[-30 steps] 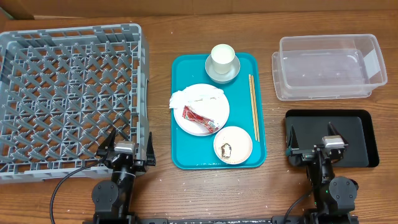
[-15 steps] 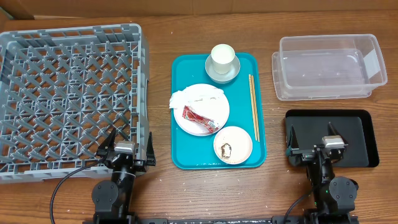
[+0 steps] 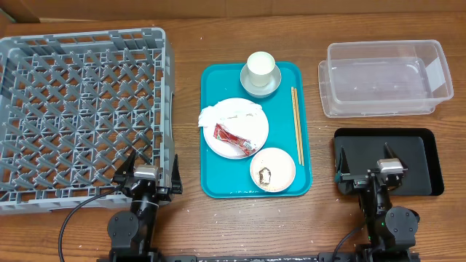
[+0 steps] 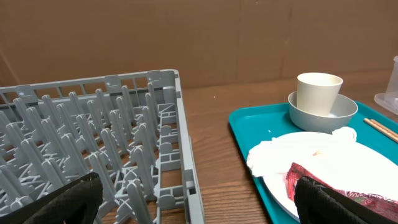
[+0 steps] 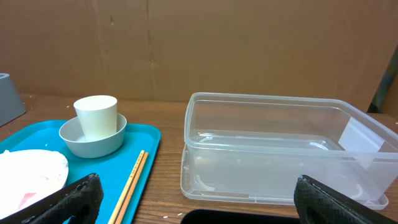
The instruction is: Sort waste into correct bins and load items into the dishwasher
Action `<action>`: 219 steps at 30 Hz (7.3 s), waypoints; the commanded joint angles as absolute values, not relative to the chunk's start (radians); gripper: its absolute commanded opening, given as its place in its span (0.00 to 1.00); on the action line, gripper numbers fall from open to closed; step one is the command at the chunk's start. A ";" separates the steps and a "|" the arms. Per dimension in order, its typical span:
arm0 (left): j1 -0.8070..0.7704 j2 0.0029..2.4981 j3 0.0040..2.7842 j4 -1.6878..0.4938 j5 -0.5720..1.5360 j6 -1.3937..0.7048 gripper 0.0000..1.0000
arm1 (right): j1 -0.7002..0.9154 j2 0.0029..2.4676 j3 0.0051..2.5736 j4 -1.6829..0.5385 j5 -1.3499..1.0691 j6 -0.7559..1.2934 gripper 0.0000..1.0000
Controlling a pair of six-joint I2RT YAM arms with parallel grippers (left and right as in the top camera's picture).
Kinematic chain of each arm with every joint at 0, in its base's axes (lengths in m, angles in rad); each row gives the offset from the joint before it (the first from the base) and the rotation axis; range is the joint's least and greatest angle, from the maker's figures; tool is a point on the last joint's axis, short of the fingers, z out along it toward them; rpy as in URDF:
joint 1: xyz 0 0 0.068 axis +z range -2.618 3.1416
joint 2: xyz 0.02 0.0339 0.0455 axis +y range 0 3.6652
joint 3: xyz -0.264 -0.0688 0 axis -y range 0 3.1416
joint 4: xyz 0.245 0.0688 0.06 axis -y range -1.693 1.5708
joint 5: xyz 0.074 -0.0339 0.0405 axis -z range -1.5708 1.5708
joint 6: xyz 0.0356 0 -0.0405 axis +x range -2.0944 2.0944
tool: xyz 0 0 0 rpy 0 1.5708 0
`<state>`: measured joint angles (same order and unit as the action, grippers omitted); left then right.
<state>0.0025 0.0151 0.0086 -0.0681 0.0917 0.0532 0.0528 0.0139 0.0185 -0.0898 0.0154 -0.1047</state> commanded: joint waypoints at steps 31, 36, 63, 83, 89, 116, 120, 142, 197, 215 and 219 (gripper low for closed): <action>0.003 0.719 1.005 -0.773 0.650 -0.080 1.00 | 0.057 0.003 0.008 -0.084 0.018 -0.105 1.00; 0.003 1.033 1.301 -1.127 0.728 -0.060 1.00 | 0.057 0.003 0.008 -0.084 0.017 -0.105 1.00; -0.334 1.269 1.340 -1.086 0.075 -0.408 1.00 | 0.057 0.003 0.008 -0.084 0.017 -0.105 1.00; 0.290 1.237 1.339 -1.243 0.002 -0.652 1.00 | 0.057 0.003 0.008 -0.084 0.023 -0.105 1.00; 0.360 1.239 1.339 -1.253 0.017 -0.651 1.00 | 0.057 0.003 0.008 -0.084 0.023 -0.105 1.00; 0.496 1.244 1.339 -1.130 -0.104 -0.659 1.00 | 0.058 0.024 0.087 0.597 -0.516 0.550 1.00; 0.584 1.244 1.339 -1.145 -0.105 -0.659 1.00 | 0.058 0.147 0.239 0.516 -0.533 0.540 1.00; 0.667 1.244 1.339 -1.200 -0.062 -0.659 1.00 | 0.289 1.244 1.344 -0.830 -0.911 0.052 1.00; 0.667 1.244 1.339 -1.200 -0.062 -0.659 1.00 | 0.762 1.929 1.342 -0.776 -0.015 0.237 0.19; 0.667 1.244 1.339 -1.200 -0.062 -0.659 1.00 | 0.569 1.874 1.954 -1.196 0.194 0.359 0.04; 0.667 1.244 1.339 -1.200 -0.062 -0.659 1.00 | 0.366 1.874 2.001 -1.245 0.214 0.587 0.04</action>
